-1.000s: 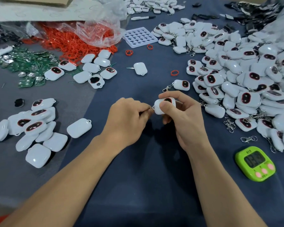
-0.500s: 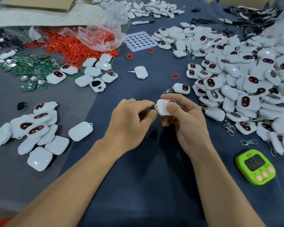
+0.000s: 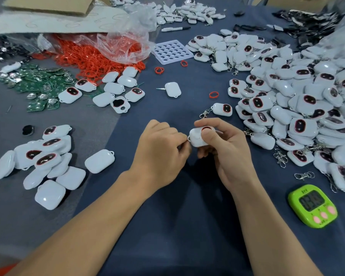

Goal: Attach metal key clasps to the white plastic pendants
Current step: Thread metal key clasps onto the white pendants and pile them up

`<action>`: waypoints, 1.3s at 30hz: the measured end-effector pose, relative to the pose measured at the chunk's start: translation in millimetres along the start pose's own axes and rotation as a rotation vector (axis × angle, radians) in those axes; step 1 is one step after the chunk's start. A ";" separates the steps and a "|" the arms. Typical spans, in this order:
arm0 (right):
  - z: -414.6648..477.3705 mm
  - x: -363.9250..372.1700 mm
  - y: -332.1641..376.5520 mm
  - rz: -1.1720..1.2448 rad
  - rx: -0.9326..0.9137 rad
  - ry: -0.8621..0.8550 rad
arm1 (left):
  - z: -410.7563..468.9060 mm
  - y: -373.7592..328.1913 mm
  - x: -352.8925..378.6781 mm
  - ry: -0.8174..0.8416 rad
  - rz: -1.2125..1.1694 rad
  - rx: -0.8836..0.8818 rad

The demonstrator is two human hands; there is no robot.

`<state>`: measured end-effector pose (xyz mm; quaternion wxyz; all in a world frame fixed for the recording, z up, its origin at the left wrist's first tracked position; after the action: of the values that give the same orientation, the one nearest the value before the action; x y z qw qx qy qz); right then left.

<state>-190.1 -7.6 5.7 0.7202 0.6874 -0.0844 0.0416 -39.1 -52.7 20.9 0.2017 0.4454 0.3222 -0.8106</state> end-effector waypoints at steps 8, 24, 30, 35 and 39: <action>-0.9 0.3 -1.3 -0.029 0.001 -0.041 | 3.3 14.1 1.7 -0.022 -0.125 -0.267; 23.1 -38.1 60.4 0.756 -0.166 0.162 | 7.4 36.7 6.3 0.097 -0.258 -0.495; 40.1 23.4 11.8 0.122 0.161 0.022 | -0.1 28.4 -22.3 0.123 0.070 -0.244; 39.9 50.2 -3.7 -0.382 0.157 -0.027 | -60.2 83.3 -82.9 0.090 0.421 -0.438; 27.8 92.4 -10.7 -0.669 0.122 0.160 | -121.1 144.7 -115.7 0.206 0.315 -0.793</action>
<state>-99.2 -41.0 12.9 0.6559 0.7132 0.2050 -0.1382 181.9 -65.9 22.0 0.4449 0.4557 0.5551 -0.5350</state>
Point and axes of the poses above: each hand's wrist, its own z-axis towards the middle knuckle, its own x-axis out of the palm, y = z × x, the point moved 3 cm from there along z, towards the middle knuckle, and after that the axes turned 13 degrees about y, right-handed, at the moved point
